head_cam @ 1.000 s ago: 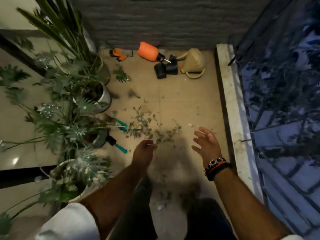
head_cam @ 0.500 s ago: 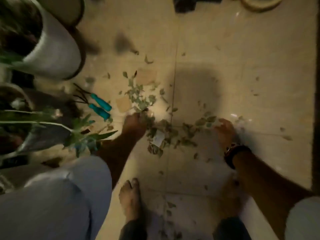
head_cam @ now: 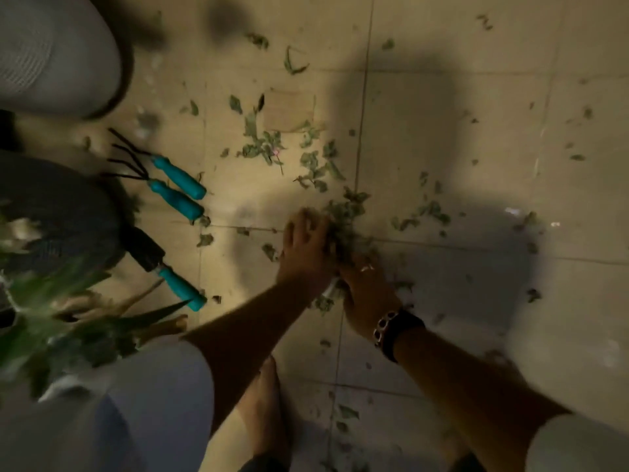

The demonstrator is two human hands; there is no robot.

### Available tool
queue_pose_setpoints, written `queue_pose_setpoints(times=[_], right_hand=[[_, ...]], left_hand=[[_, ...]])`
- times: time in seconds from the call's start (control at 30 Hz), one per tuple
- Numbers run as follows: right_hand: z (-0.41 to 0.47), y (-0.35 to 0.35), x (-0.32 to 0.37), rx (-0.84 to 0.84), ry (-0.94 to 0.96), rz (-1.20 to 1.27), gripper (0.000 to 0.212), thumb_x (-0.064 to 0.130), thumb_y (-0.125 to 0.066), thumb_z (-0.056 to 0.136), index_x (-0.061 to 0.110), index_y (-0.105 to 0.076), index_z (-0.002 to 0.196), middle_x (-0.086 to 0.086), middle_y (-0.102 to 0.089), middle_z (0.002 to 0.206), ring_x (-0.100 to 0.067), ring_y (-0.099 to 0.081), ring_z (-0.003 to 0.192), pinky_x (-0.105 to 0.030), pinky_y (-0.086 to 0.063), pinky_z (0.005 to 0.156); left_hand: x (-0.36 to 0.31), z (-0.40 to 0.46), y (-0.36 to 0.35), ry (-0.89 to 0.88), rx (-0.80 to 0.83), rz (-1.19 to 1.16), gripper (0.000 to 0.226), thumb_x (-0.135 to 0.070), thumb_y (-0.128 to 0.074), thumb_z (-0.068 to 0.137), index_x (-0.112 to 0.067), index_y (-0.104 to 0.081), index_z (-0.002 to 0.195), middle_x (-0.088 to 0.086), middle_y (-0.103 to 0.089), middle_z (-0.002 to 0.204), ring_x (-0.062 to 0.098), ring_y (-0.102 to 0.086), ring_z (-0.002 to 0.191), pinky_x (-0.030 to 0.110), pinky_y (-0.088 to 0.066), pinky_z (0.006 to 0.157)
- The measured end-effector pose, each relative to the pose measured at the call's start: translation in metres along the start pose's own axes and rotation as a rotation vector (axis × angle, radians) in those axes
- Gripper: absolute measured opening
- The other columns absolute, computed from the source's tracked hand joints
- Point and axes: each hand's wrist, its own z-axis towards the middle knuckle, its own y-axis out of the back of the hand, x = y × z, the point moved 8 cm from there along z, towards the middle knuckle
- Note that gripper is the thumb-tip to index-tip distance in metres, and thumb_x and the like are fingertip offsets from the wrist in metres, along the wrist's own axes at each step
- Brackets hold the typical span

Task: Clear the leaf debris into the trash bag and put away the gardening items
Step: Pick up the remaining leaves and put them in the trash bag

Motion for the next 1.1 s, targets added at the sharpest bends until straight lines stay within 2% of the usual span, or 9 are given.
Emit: queue_pose_setpoints(times=[0.1, 0.23, 0.43, 0.53, 0.63, 0.73, 0.8, 0.93, 1.1], right_hand=[[0.002, 0.065, -0.040, -0.389, -0.113, 0.057, 0.057, 0.026, -0.031, 0.079, 0.014, -0.061, 0.127, -0.019, -0.057, 0.127, -0.041, -0.050, 0.118, -0.045, -0.042, 0.100], [0.020, 0.147, -0.094, -0.643, -0.397, -0.051, 0.060, 0.017, -0.043, 0.076, 0.014, -0.051, 0.135, -0.022, -0.050, 0.128, -0.042, -0.047, 0.114, -0.040, -0.039, 0.098], [0.093, 0.107, -0.074, -0.255, -0.442, -0.381, 0.088, 0.024, -0.064, 0.084, 0.020, -0.010, 0.154, -0.018, -0.012, 0.155, -0.045, -0.015, 0.141, -0.051, -0.020, 0.115], [0.077, 0.055, -0.037, -0.120, -0.154, -0.598, 0.074, 0.029, -0.054, 0.092, 0.014, -0.014, 0.153, -0.017, -0.018, 0.154, -0.041, -0.025, 0.136, -0.048, -0.023, 0.114], [0.044, 0.024, -0.038, 0.063, 0.060, -0.388, 0.058, 0.029, -0.054, 0.094, 0.024, -0.034, 0.148, -0.012, -0.030, 0.153, -0.037, -0.034, 0.135, -0.047, -0.034, 0.111], [0.044, 0.072, -0.061, -0.232, 0.023, -0.248, 0.043, 0.009, -0.054, 0.087, 0.019, -0.059, 0.128, -0.018, -0.052, 0.132, -0.041, -0.050, 0.119, -0.052, -0.046, 0.098], [0.058, 0.107, -0.079, -0.393, -0.136, -0.221, 0.051, 0.003, -0.052, 0.082, 0.020, -0.054, 0.131, -0.016, -0.047, 0.133, -0.038, -0.046, 0.121, -0.050, -0.045, 0.099], [0.096, 0.111, -0.064, -0.200, -0.277, -0.419, 0.067, 0.009, -0.057, 0.084, 0.017, -0.031, 0.145, -0.023, -0.032, 0.144, -0.044, -0.034, 0.131, -0.051, -0.034, 0.110], [0.058, 0.027, -0.035, 0.055, -0.022, -0.421, 0.061, 0.035, -0.053, 0.090, 0.021, -0.031, 0.146, -0.016, -0.030, 0.148, -0.041, -0.033, 0.134, -0.049, -0.034, 0.111]], left_hand=[[0.006, -0.006, 0.032, 0.008, -0.190, -0.134, 0.061, -0.037, -0.051, 0.093, -0.027, -0.034, 0.151, 0.009, -0.023, 0.162, 0.034, -0.022, 0.147, 0.051, -0.029, 0.118], [0.024, 0.029, 0.064, 0.137, -0.287, -0.121, 0.073, -0.006, -0.057, 0.085, -0.022, -0.033, 0.152, 0.007, -0.026, 0.158, 0.033, -0.029, 0.141, 0.045, -0.036, 0.114], [-0.042, 0.076, 0.043, -0.097, -0.151, 0.274, 0.083, -0.029, -0.066, 0.086, -0.012, -0.021, 0.154, 0.016, -0.024, 0.153, 0.039, -0.033, 0.130, 0.053, -0.040, 0.105], [-0.059, 0.052, 0.013, -0.278, -0.043, 0.417, 0.077, -0.029, -0.064, 0.089, -0.015, -0.024, 0.154, 0.014, -0.024, 0.154, 0.036, -0.034, 0.131, 0.049, -0.043, 0.105], [-0.044, 0.018, 0.002, -0.366, 0.098, 0.425, 0.075, -0.023, -0.070, 0.085, -0.025, -0.033, 0.150, 0.008, -0.028, 0.151, 0.031, -0.038, 0.129, 0.043, -0.047, 0.102], [-0.024, 0.017, 0.035, -0.309, -0.069, 0.294, 0.058, -0.011, -0.065, 0.085, -0.025, -0.051, 0.139, 0.006, -0.042, 0.144, 0.030, -0.047, 0.123, 0.042, -0.051, 0.093], [-0.019, 0.032, 0.059, -0.230, -0.223, 0.209, 0.059, 0.002, -0.055, 0.083, -0.020, -0.052, 0.139, 0.008, -0.046, 0.140, 0.031, -0.048, 0.120, 0.043, -0.052, 0.090], [-0.031, 0.059, 0.056, -0.118, -0.109, 0.248, 0.071, -0.005, -0.063, 0.082, -0.015, -0.036, 0.147, 0.016, -0.037, 0.141, 0.037, -0.044, 0.120, 0.049, -0.053, 0.091], [-0.037, 0.014, 0.008, -0.265, 0.165, 0.200, 0.049, -0.016, -0.064, 0.087, -0.019, -0.055, 0.135, 0.012, -0.047, 0.131, 0.032, -0.051, 0.118, 0.045, -0.049, 0.099]])
